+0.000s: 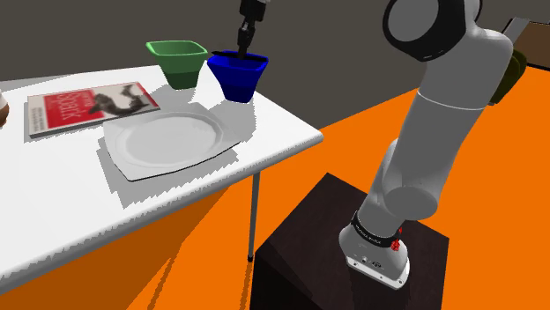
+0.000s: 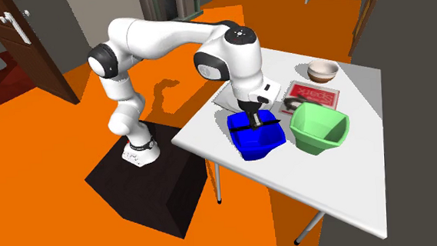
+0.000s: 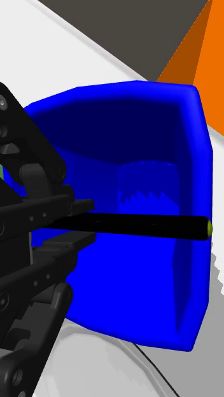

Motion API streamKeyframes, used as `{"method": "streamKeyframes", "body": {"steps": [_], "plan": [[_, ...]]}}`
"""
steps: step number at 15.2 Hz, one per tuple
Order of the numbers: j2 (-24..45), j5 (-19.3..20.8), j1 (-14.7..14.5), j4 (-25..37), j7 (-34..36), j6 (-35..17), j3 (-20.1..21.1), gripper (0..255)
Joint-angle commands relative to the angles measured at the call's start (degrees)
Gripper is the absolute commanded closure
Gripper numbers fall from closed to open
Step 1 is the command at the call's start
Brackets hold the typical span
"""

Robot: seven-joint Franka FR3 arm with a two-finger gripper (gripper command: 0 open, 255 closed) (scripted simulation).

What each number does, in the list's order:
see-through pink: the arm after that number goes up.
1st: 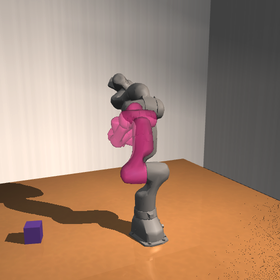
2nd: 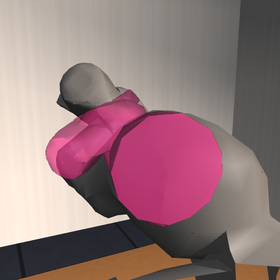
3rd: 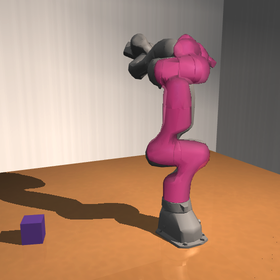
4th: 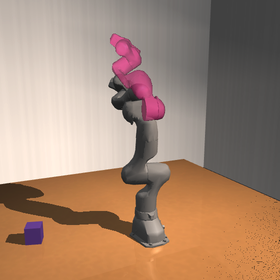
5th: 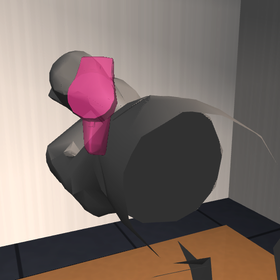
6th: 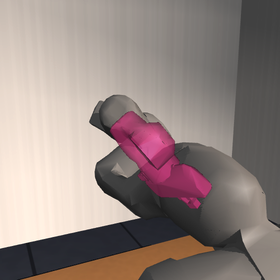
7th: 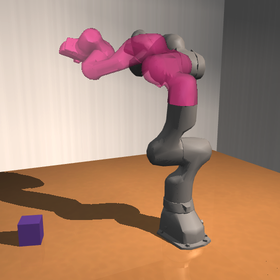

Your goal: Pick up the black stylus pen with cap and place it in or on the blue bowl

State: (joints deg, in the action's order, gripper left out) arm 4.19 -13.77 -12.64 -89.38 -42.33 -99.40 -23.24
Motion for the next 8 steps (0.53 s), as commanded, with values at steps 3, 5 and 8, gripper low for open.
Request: {"method": "streamKeyframes", "body": {"steps": [3, 5, 8], "plan": [[0.2, 0.0, 0.0, -0.1, 0.0, 0.1, 0.0, 255], [0.2, 0.0, 0.0, -0.2, 0.0, 0.1, 0.0, 0], [0.1, 0.0, 0.0, -0.3, -0.1, 0.1, 0.0, 0]]}}
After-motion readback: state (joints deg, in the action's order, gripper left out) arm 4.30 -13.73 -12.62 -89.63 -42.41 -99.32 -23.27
